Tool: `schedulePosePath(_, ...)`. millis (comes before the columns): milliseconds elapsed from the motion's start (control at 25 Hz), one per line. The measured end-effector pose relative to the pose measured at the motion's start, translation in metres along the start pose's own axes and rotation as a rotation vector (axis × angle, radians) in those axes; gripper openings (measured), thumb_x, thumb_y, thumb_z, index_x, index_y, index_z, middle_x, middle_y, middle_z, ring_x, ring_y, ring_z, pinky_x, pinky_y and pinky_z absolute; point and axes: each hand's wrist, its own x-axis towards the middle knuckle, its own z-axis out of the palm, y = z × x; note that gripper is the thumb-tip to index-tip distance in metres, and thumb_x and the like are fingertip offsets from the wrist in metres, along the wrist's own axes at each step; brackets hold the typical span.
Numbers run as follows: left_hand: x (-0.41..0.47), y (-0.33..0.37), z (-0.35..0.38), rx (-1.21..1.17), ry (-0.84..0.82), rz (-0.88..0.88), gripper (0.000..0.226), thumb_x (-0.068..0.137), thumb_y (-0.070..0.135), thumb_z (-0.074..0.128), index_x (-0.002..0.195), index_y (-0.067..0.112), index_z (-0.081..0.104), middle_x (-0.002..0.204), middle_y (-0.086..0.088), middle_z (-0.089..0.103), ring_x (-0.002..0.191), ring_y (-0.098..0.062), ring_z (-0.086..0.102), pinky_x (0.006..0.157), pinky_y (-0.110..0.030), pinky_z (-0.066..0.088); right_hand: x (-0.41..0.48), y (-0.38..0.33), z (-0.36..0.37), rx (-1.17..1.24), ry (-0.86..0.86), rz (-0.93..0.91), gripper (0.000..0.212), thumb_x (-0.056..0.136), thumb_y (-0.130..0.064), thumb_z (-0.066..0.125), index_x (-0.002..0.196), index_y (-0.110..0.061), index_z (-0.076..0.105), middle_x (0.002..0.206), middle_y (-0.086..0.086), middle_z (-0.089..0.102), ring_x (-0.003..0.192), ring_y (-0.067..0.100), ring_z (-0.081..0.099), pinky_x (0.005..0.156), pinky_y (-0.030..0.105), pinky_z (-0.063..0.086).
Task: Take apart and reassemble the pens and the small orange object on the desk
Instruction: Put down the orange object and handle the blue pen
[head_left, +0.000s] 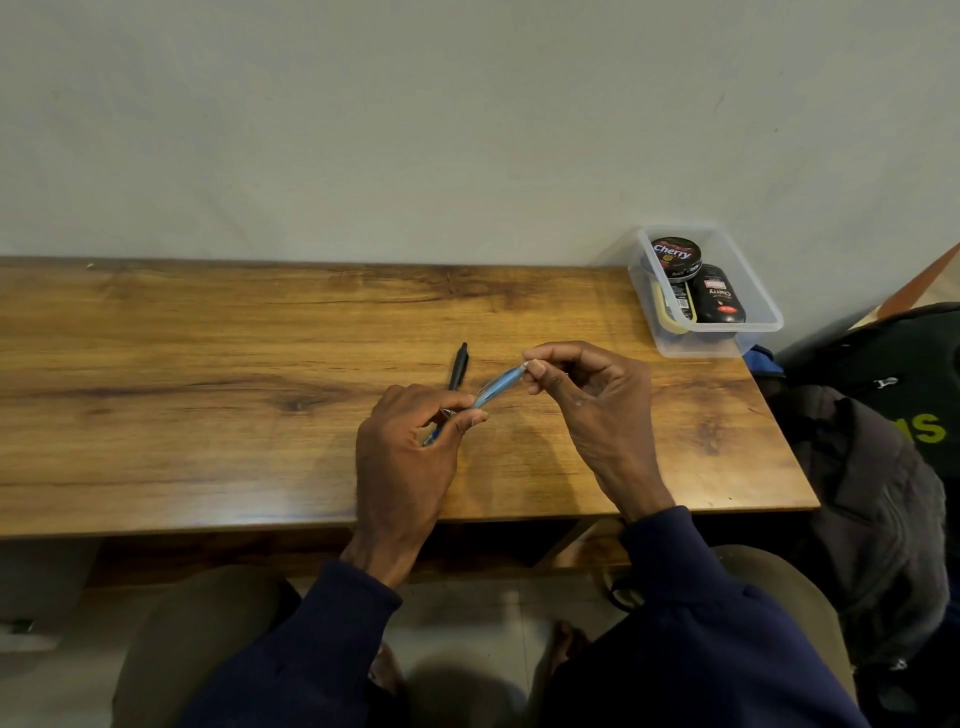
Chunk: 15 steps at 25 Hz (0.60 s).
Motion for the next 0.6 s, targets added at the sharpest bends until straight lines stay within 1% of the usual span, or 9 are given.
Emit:
schedulePosePath(280, 0.0002, 0.0021, -0.0007, 0.012, 0.008, -0.007, 0.023, 0.08, 0.014, 0.087, 0.101, 0.012, 0.079, 0.095, 0.0, 0.077, 0.087, -0.015, 0.067, 0.076, -0.035, 0.057, 0.0006, 0.0013, -0.0003, -0.057, -0.003, 0.005, 0.013, 0.092, 0.001, 0.071, 0.104, 0.005, 0.074, 0.091, 0.017, 0.074, 0.077, 0.021, 0.072, 0.075, 0.029, 0.06)
schedulePosePath(480, -0.0001, 0.0018, -0.0009, 0.016, 0.001, -0.008, 0.023, 0.08, 0.014, 0.086, 0.101, 0.012, 0.079, 0.096, 0.0, 0.077, 0.089, -0.014, 0.067, 0.077, -0.034, 0.058, 0.0005, 0.0027, -0.0006, -0.121, 0.0, -0.017, 0.011, 0.093, 0.0, 0.071, 0.103, 0.002, 0.075, 0.091, 0.012, 0.075, 0.077, 0.02, 0.073, 0.074, 0.028, 0.06)
schedulePosePath(600, 0.0, 0.0014, -0.0009, 0.022, 0.002, -0.006, 0.022, 0.08, 0.015, 0.087, 0.101, 0.013, 0.079, 0.094, 0.001, 0.077, 0.088, -0.013, 0.067, 0.077, -0.034, 0.057, 0.0001, 0.0027, -0.001, -0.192, -0.005, -0.051, 0.01, 0.094, -0.001, 0.07, 0.102, -0.001, 0.075, 0.092, 0.007, 0.075, 0.078, 0.016, 0.072, 0.073, 0.028, 0.061)
